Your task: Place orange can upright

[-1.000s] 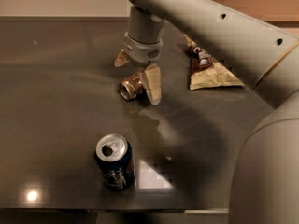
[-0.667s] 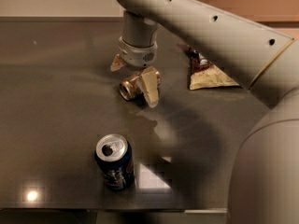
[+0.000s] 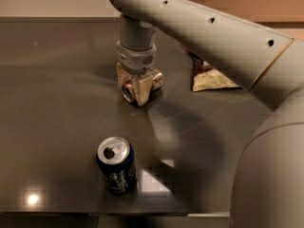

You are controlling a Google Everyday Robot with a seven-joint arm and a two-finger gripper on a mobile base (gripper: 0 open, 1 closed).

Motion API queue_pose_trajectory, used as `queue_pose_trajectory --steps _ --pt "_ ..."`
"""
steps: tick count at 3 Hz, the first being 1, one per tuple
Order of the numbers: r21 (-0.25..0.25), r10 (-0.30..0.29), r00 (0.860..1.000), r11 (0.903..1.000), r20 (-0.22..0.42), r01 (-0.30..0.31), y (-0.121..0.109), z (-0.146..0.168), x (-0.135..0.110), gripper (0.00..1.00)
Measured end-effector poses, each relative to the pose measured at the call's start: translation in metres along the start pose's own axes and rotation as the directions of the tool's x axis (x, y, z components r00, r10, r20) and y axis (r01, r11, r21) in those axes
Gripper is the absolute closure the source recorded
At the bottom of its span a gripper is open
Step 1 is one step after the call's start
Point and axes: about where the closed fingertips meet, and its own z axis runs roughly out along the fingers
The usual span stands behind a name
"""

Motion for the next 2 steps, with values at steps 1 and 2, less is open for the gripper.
queue_pose_trajectory --steps 1,2 --pt "0.011 0.004 1.0 0.9999 -0.01 -0.004 0.0 -0.004 0.003 0.63" --pt "0.062 0.034 0.999 0.9974 0.034 -0.036 0.002 -0.026 -0.004 0.87"
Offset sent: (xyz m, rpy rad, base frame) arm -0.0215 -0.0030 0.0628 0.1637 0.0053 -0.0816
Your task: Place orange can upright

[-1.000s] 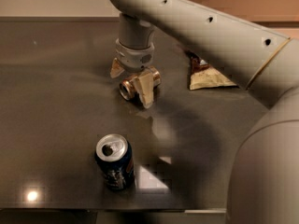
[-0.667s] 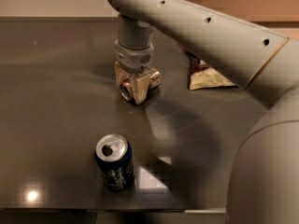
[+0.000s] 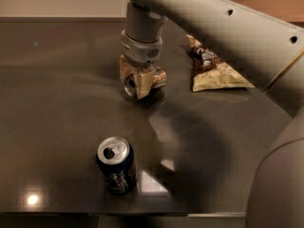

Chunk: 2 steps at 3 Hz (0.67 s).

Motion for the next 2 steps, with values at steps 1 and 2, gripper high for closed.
queue_pose_trajectory --steps 1,2 --pt "0.05 0.097 0.988 0.9934 0.119 -0.103 0.009 -0.034 -0.012 1.0" --pt "0.052 0.205 0.936 0.9721 0.287 -0.229 0.023 -0.068 -0.031 1.0"
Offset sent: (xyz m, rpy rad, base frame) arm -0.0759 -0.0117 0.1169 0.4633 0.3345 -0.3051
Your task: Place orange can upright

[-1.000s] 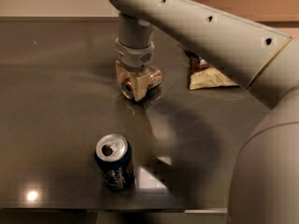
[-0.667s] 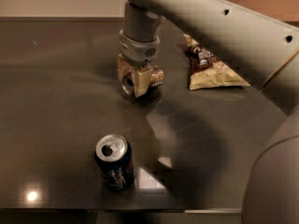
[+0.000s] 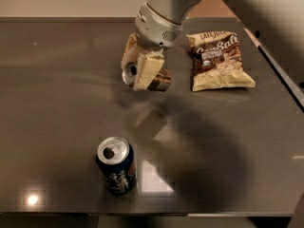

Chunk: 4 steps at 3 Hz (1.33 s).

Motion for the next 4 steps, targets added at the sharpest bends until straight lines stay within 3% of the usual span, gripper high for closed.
queue_pose_trajectory --steps 1,2,3,4 --pt "-0.008 0.105 0.983 0.9945 0.149 -0.105 0.019 -0.019 -0.021 1.0" --pt "-0.033 0.202 0.938 0.9789 0.282 -0.201 0.036 -0.033 -0.029 1.0" --pt "-0.054 0.261 0.878 0.9636 0.401 -0.262 0.047 -0.037 -0.029 1.0" --pt "-0.06 0.284 0.808 0.9532 0.516 -0.296 0.053 -0.038 -0.025 1.0"
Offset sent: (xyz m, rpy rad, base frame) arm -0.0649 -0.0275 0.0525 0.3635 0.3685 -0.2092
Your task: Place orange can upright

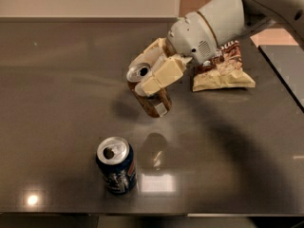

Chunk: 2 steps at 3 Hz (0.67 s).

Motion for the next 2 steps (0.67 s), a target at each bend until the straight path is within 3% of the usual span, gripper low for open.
queue_pose_trajectory --steps 2 --pt "0.058 0.018 0.983 0.9979 0.182 -0.029 -0.0082 -0.0081 0.0195 1.0"
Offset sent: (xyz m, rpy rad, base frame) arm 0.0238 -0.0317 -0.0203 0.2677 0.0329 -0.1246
